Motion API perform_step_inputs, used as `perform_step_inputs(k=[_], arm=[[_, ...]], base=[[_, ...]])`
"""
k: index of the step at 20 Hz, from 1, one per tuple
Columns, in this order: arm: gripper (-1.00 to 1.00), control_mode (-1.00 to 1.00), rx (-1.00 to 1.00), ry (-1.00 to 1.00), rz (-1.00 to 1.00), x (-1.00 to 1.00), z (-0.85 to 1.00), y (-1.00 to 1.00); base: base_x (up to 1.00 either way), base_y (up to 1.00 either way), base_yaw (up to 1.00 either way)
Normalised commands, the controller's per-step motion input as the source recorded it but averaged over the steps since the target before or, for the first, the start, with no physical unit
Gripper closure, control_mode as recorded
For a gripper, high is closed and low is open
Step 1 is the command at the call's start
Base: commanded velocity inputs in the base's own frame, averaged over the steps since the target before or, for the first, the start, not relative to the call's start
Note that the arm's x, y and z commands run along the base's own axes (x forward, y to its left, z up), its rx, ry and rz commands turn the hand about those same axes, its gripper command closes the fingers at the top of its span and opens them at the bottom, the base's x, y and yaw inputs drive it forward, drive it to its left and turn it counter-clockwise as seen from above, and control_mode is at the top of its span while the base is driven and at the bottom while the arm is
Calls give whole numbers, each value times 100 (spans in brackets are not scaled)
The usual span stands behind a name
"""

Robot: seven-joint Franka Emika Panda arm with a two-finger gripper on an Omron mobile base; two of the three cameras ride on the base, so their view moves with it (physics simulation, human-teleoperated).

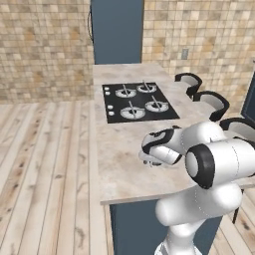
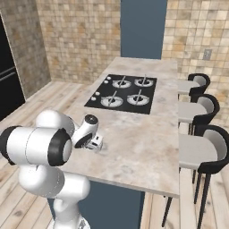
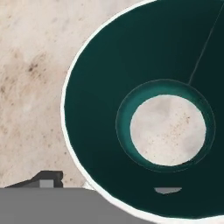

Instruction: Clear the mugs and bowl far away from the sink.

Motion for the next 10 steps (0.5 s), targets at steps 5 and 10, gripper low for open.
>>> perform_step_inputs(k=[5, 10], arm=[[-100, -100, 0, 0, 0, 0, -3, -16], [-100, -100, 0, 0, 0, 0, 0, -15]], base=[[0, 0, 0], [0, 0, 0]])
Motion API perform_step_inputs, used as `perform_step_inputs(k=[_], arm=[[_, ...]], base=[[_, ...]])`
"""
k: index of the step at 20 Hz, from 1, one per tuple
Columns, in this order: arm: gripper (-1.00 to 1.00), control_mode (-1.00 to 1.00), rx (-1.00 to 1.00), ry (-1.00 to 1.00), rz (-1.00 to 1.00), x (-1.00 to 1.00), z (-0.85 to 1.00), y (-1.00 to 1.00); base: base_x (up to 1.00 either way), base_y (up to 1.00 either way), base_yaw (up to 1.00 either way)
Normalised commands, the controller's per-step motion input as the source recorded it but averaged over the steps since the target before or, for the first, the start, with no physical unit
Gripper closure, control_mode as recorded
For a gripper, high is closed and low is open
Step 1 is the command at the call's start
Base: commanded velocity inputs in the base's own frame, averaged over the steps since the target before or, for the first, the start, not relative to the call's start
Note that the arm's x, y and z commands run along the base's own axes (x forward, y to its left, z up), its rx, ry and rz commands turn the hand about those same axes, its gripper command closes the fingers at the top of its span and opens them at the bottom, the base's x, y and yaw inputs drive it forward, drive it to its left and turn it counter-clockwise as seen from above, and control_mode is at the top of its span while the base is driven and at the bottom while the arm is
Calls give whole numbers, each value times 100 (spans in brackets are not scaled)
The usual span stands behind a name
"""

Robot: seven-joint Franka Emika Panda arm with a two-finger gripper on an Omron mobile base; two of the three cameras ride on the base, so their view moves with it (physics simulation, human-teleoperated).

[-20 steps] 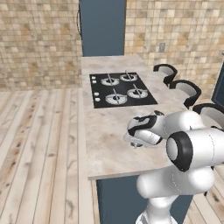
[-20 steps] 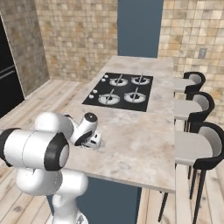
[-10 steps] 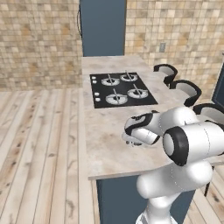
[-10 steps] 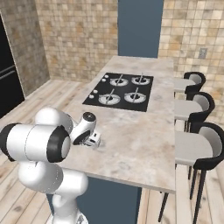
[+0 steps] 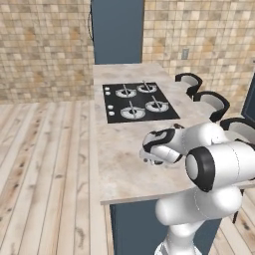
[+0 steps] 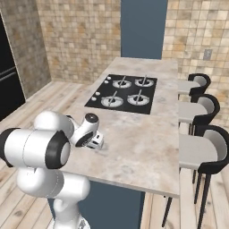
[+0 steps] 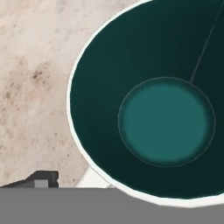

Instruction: Clear the mugs and bowl far away from the sink.

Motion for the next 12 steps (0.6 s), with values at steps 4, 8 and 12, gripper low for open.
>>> perform_step_inputs(k=[4, 8, 12], arm=[[-100, -100, 0, 2, 0, 0, -7, -19], [-100, -100, 0, 4, 0, 0, -26, -19], [-100, -100, 0, 8, 0, 0, -12, -19]], base=[[0, 0, 0], [0, 0, 0], [0, 0, 0]])
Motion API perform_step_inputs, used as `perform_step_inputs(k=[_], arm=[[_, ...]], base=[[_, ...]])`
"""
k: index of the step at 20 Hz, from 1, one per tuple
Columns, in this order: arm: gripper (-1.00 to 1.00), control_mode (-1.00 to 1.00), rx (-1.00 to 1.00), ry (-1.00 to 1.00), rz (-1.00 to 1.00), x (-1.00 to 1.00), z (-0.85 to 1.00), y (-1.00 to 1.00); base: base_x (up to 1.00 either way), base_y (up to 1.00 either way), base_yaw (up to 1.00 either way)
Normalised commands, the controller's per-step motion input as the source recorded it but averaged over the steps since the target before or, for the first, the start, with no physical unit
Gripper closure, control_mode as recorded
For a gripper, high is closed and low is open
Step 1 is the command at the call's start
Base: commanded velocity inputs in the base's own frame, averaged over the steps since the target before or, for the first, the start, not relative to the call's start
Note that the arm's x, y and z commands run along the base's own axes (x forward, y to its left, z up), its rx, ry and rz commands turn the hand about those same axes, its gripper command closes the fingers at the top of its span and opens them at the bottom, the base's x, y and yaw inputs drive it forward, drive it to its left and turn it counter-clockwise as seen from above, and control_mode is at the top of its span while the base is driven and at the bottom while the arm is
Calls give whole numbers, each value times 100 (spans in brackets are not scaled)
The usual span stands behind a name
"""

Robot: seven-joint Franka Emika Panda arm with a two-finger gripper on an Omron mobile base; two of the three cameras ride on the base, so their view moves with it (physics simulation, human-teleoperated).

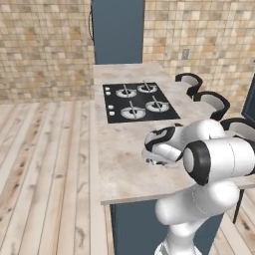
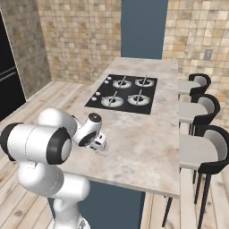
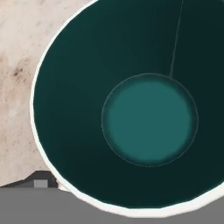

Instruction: Clear the mugs and bowl far away from the sink.

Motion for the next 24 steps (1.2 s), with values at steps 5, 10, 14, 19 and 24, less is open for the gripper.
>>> perform_step_inputs(k=[5, 10, 14, 19, 24], arm=[[-100, -100, 0, 2, 0, -14, 14, -1], [-100, -100, -7, -11, 2, -68, 35, 8], [-100, -100, -10, -25, 2, -100, 24, 12], [-100, -100, -5, -27, 5, -100, 42, 0], [-100, -100, -1, -39, 5, -98, 41, -3]], base=[[0, 0, 0], [0, 0, 0], [0, 0, 0], [0, 0, 0], [0, 0, 0]])
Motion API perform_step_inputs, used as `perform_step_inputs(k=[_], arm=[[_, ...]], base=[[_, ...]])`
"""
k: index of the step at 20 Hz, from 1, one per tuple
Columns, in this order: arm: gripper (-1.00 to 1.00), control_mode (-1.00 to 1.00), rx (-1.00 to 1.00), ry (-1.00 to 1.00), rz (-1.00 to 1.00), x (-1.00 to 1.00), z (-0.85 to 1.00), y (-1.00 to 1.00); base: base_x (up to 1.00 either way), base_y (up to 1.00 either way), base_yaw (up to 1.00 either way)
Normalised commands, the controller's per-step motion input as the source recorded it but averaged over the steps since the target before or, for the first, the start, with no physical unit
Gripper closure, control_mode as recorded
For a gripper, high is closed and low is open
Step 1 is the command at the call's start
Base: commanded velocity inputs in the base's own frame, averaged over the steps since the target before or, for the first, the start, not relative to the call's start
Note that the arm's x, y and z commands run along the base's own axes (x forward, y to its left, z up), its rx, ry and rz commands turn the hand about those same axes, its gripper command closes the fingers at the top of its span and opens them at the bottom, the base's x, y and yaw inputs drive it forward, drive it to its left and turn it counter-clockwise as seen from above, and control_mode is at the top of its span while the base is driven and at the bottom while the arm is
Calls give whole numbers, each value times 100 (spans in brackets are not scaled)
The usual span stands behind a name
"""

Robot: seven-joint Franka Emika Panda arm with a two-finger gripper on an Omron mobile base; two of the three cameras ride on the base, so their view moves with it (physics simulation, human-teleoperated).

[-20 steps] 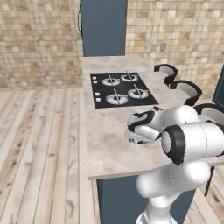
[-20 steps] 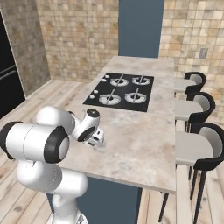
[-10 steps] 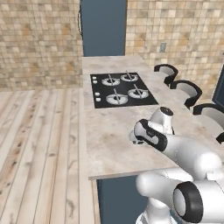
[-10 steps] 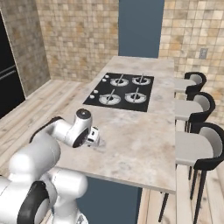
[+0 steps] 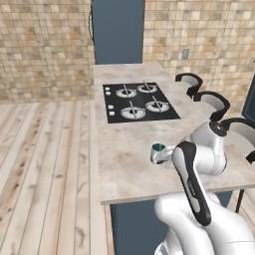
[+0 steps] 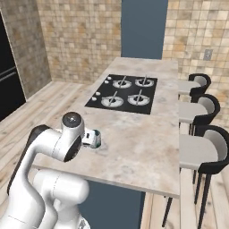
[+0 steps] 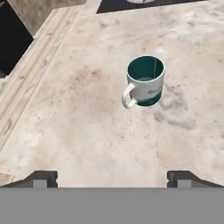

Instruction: Clear the mugs and bowl far away from the sink.

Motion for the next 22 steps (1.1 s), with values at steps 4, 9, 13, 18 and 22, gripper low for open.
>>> perform_step_inputs(k=[4, 9, 13, 18, 22], arm=[[-100, 100, 0, -23, 0, -34, 5, -10], [-100, 100, 0, 0, 0, 0, 0, 0], [-100, 100, 0, 0, 0, 0, 0, 0], [-100, 100, 0, 0, 0, 0, 0, 0], [-100, 100, 0, 0, 0, 0, 0, 0]], base=[[0, -3, 0], [-15, -3, 1], [-100, -1, 10], [-97, 2, 39], [-33, 0, 85]])
